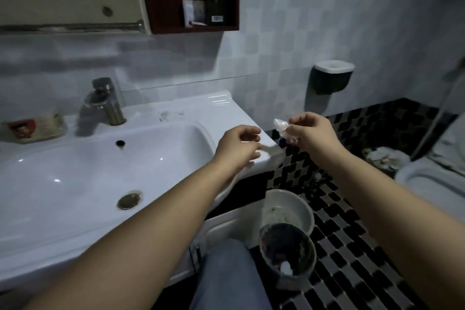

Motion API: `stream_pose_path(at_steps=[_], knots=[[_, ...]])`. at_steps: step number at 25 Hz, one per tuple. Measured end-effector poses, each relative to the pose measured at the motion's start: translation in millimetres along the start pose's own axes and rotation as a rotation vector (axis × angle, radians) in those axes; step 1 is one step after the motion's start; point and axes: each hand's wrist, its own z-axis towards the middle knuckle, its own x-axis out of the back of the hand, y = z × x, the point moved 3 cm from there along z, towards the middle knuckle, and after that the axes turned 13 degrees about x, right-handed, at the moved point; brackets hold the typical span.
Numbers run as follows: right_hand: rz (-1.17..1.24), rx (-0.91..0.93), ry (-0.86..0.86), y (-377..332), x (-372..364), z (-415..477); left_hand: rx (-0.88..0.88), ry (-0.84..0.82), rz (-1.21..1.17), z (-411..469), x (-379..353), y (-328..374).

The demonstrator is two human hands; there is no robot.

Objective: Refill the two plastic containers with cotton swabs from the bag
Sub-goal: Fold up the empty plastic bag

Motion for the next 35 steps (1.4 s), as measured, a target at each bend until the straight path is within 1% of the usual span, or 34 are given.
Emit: stream_pose_path(at_steps=[5,7,10,15,17,20,23,25,28,31,35], knots=[[-0.085,0.006,0.065,34,65,-19,-0.034,-0.122,0.105,-1,-80,-28],[-0.13,-0.022,0.08,56,83,-28,-0.001,-0.174,0.163,-1,-102,-51],[-0.21,-0.095,0.115,97,103,-45,0.068,-0.196,0.284,7,-128,-98],[-0.284,-0.244,0.133,166,114,-66,0.224,-0.128,0.342,32,-139,-161],[-0.303,-0.298,0.13,192,115,-72,0.248,-0.099,0.362,41,-139,-175],[-0.375,-0.37,0.106,228,112,-77,0.29,-0.101,0.422,58,-145,-192],[-0.489,-0.385,0.037,254,102,-84,0.26,-0.095,0.524,69,-144,-208],[-0.528,-0.386,-0.02,270,95,-87,0.214,-0.113,0.635,74,-140,-217],[-0.565,-0.434,-0.082,289,85,-88,0.201,-0.141,0.748,80,-133,-230],[-0.569,-0.471,-0.094,298,82,-87,0.189,-0.157,0.789,83,-125,-239],[-0.648,-0.399,-0.102,290,83,-83,0.121,-0.15,0.815,78,-119,-230]])
